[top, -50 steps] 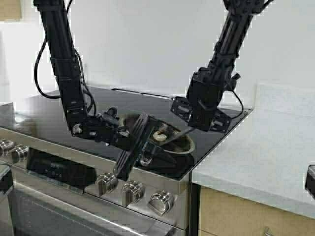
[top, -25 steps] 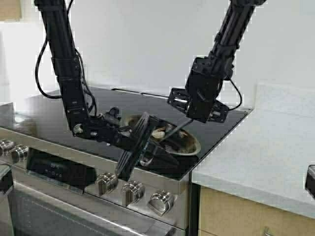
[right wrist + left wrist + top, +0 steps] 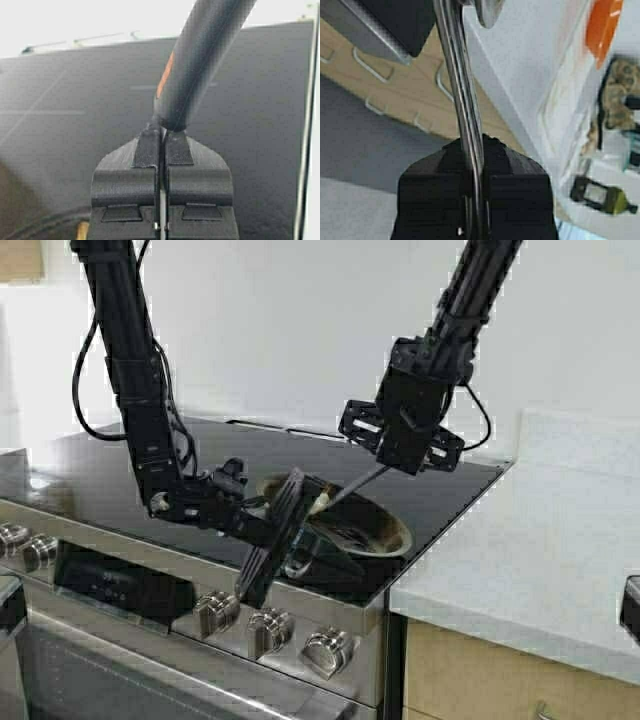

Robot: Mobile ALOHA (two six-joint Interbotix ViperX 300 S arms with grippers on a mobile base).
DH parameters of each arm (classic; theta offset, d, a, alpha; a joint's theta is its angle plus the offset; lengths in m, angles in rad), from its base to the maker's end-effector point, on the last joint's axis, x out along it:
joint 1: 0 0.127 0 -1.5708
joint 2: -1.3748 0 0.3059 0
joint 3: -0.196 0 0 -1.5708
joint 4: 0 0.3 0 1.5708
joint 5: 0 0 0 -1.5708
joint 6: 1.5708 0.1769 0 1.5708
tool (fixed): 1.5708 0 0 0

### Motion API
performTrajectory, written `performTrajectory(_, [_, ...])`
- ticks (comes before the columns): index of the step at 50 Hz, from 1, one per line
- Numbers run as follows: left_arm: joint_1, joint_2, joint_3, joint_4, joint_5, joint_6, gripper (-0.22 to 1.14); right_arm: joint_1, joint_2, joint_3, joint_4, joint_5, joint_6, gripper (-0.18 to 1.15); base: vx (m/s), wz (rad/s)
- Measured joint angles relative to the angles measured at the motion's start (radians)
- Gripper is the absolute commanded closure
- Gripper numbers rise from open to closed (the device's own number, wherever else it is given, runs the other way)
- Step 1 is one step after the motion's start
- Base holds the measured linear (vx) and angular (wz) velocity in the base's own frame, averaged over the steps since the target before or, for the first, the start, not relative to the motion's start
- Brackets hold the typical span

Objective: Add oil to the pan and cook the shrimp and serve it

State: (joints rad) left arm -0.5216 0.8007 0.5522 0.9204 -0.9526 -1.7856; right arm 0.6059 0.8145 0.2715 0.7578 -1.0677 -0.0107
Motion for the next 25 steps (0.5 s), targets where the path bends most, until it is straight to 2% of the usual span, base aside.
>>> performTrajectory(25, [0.0,0.0,0.002,0.0,0.002,0.0,0.88,0.0,-0.002,-0.054,-0.028,0.005,-0.025,0.9,0.0,0.0])
